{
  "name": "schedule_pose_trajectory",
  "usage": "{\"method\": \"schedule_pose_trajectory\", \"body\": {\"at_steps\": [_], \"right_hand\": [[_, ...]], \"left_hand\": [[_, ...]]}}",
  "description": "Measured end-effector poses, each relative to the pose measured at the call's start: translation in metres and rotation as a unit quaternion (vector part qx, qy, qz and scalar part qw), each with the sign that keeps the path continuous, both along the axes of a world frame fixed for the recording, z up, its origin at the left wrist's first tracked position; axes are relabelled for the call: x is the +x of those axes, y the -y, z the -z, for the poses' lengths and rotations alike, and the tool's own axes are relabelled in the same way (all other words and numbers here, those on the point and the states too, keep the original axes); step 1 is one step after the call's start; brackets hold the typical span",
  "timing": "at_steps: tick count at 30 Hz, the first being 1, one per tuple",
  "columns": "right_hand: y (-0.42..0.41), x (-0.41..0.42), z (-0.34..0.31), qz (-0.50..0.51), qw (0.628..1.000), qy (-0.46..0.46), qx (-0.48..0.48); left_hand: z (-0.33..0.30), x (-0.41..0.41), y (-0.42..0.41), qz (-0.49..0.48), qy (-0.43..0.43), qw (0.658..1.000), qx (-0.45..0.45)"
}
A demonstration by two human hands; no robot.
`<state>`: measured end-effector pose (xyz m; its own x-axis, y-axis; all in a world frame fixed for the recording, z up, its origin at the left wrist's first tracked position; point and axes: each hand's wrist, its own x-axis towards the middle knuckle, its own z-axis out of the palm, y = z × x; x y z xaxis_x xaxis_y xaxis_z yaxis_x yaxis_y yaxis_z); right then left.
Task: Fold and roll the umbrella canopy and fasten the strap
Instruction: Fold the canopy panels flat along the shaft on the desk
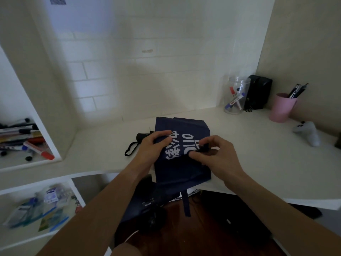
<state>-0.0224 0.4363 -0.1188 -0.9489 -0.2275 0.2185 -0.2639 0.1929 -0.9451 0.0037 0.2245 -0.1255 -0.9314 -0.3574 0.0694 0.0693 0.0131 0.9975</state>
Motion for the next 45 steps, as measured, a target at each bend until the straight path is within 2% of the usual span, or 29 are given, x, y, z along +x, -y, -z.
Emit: {"method": "schedule_pose_trajectory", "body": {"at_steps": [4, 9, 13, 17, 20, 24, 32, 36, 38, 40, 41, 43, 45], "right_hand": [[-0.006, 0.011, 0.014, -0.033, 0.993, -0.057, 0.093], [-0.020, 0.014, 0.026, -0.061, 0.989, -0.039, 0.132], [-0.022, 0.011, 0.026, -0.061, 0.995, -0.009, 0.078], [-0.017, 0.007, 0.019, 0.008, 1.000, 0.015, -0.001], [-0.018, 0.005, 0.019, 0.025, 1.000, 0.013, 0.009], [-0.024, 0.003, 0.026, 0.016, 0.997, 0.001, 0.079], [-0.037, -0.004, 0.027, -0.037, 0.985, -0.020, 0.166], [-0.042, -0.010, 0.022, -0.063, 0.960, -0.009, 0.274], [-0.036, -0.013, 0.011, -0.033, 0.939, -0.057, 0.336], [-0.023, -0.014, 0.003, 0.048, 0.923, -0.195, 0.327], [-0.015, -0.014, 0.001, 0.055, 0.912, -0.270, 0.303], [-0.001, -0.015, 0.004, -0.020, 0.891, -0.337, 0.304], [0.002, -0.022, 0.017, -0.125, 0.859, -0.306, 0.391]], "left_hand": [[0.000, 0.004, 0.001, -0.001, 0.015, 1.000, 0.022], [0.006, 0.015, 0.005, 0.016, 0.045, 0.999, 0.014], [0.003, 0.015, 0.005, -0.017, 0.065, 0.993, 0.096], [0.001, 0.005, 0.008, -0.042, 0.085, 0.982, 0.164], [0.003, 0.000, 0.010, -0.048, 0.070, 0.985, 0.152], [0.007, 0.002, 0.016, -0.031, 0.048, 0.993, 0.107], [0.009, 0.016, 0.027, 0.072, 0.044, 0.995, 0.059], [0.013, 0.018, 0.029, 0.100, 0.061, 0.993, 0.026], [0.015, 0.018, 0.029, 0.106, 0.065, 0.992, 0.020], [0.017, 0.016, 0.029, 0.108, 0.063, 0.992, 0.019], [0.017, 0.014, 0.029, 0.108, 0.061, 0.992, 0.021], [0.019, 0.013, 0.029, 0.106, 0.059, 0.992, 0.020], [0.019, 0.012, 0.029, 0.106, 0.059, 0.992, 0.019]]}}
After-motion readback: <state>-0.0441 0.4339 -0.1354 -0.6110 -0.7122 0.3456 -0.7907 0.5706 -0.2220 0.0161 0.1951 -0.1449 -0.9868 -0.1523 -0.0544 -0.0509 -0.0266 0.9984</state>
